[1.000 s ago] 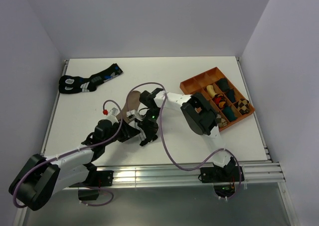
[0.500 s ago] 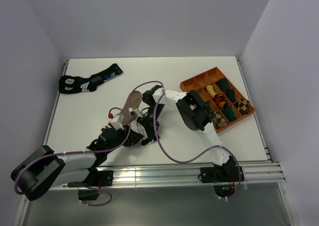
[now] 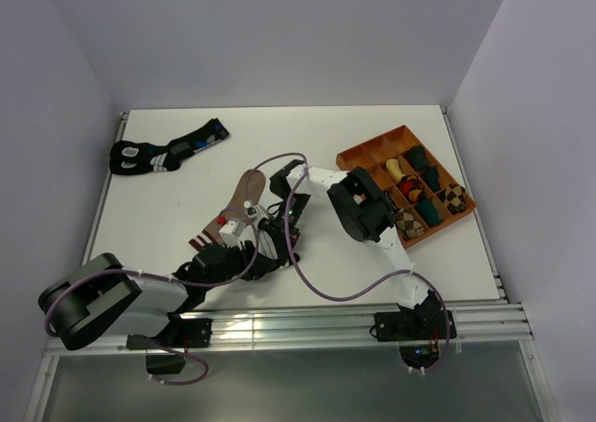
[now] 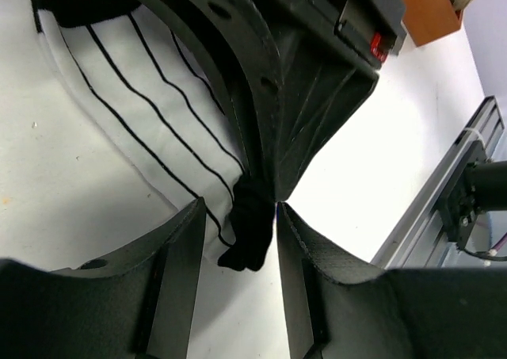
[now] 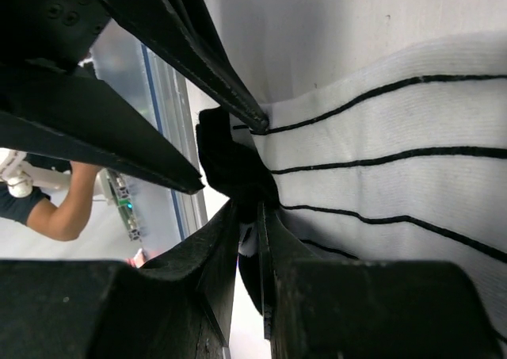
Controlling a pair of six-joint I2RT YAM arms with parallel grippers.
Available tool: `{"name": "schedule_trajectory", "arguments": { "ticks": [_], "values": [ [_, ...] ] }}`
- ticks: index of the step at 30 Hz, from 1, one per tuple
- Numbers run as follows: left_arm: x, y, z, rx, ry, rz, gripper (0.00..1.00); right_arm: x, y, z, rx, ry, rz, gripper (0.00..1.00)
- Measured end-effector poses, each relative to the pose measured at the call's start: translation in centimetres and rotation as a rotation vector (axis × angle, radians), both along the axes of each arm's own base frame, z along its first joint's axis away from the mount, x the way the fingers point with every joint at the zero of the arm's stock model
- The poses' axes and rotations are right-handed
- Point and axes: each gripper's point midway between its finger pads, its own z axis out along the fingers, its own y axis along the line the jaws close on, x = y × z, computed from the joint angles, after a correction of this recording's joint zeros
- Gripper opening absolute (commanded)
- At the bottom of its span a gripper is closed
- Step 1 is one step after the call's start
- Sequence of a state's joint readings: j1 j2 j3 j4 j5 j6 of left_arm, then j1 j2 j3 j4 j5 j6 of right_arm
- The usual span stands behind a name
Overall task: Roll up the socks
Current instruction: Roll the sock at the center of the board.
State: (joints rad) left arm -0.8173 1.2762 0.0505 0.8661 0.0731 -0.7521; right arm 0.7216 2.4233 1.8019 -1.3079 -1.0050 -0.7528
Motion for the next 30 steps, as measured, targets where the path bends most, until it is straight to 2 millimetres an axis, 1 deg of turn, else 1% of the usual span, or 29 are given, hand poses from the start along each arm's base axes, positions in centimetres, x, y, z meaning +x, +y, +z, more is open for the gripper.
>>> {"name": "schedule_trajectory", "arguments": {
  "ticks": [6, 10, 13, 14, 18, 22, 23, 25, 28, 30],
  "values": [
    [-0.4, -0.4, -0.5, 0.013, 0.002, -0.027, 0.46, 0.0, -0.1, 0.0, 0.001, 0.013, -0.009, 0.21],
    [-0.2, -0.7, -0.6, 0.014, 0.0, -0.033, 0.45, 0.1, -0.1, 0.0, 0.0, 0.014, -0.01, 0.21],
    [-0.1, -0.9, -0.6, 0.017, 0.003, -0.033, 0.4, 0.1, -0.1, 0.0, 0.0, 0.014, -0.011, 0.21],
    [0.0, -0.9, -0.7, 0.018, 0.004, -0.033, 0.36, 0.1, -0.1, 0.0, 0.0, 0.013, -0.01, 0.22],
    [0.1, -1.3, -0.8, 0.022, 0.018, -0.034, 0.27, 0.1, -0.1, 0.0, -0.004, 0.014, -0.015, 0.22],
    [0.3, -1.6, -0.9, 0.023, 0.035, -0.033, 0.11, 0.1, -0.1, -0.2, -0.016, 0.019, -0.024, 0.24],
    [0.3, -1.7, -1.0, 0.023, 0.042, -0.033, 0.04, 0.1, -0.2, -0.2, -0.022, 0.024, -0.029, 0.25],
    [0.4, -2.0, -1.0, 0.022, 0.058, -0.034, 0.0, 0.0, -0.4, -0.3, -0.037, 0.036, -0.045, 0.27],
    [0.4, -2.2, -1.0, 0.022, 0.082, -0.031, 0.0, 0.0, -0.6, -0.2, -0.05, 0.037, -0.062, 0.3],
    [0.5, -2.4, -1.0, 0.022, 0.107, -0.022, 0.0, 0.2, -0.7, -0.1, -0.057, 0.02, -0.063, 0.34]
  ]
}}
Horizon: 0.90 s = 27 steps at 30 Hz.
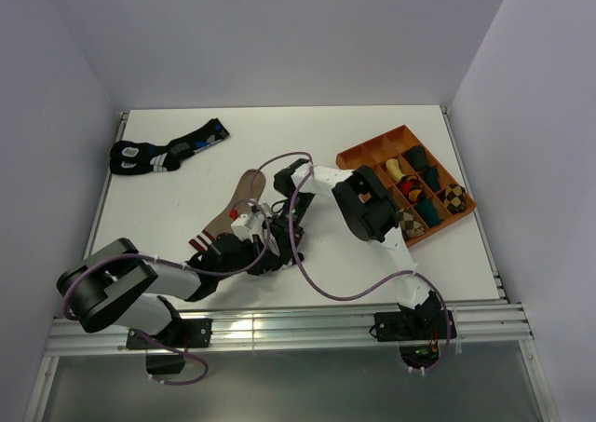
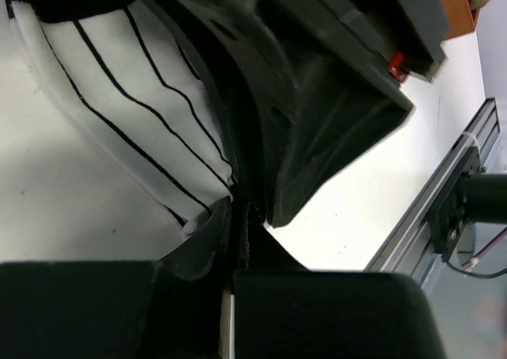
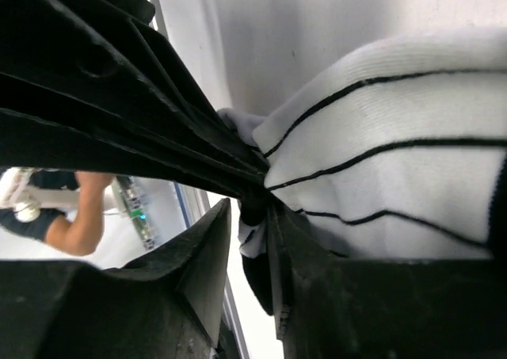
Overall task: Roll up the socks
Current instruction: Roll the sock at the center of the board.
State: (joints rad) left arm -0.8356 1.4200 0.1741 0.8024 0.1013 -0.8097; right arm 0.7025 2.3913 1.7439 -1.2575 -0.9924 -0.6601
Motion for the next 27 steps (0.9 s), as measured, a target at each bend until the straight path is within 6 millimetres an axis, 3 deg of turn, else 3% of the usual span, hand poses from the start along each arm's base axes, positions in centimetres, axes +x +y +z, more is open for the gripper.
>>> {"name": "schedule_trajectory", "arguments": {
  "ticks": [5, 20, 27],
  "values": [
    [0.3, -0.5, -0.1, 0.008, 0.07, 0.026, 0.0, 0.6, -0.2, 0.4, -0.013, -0.078, -0.008, 0.42],
    [0.5, -1.0, -0.2, 0.036, 0.208, 0.083, 0.0, 4.8, -0.3, 1.1, -0.017, -0.405, -0.114, 0.47],
    [0.6, -0.8, -0.3, 0.047, 0.281, 0.084, 0.0, 6.6, -2.2, 1.5, -0.027, -0.484, -0.192, 0.48]
  ]
}}
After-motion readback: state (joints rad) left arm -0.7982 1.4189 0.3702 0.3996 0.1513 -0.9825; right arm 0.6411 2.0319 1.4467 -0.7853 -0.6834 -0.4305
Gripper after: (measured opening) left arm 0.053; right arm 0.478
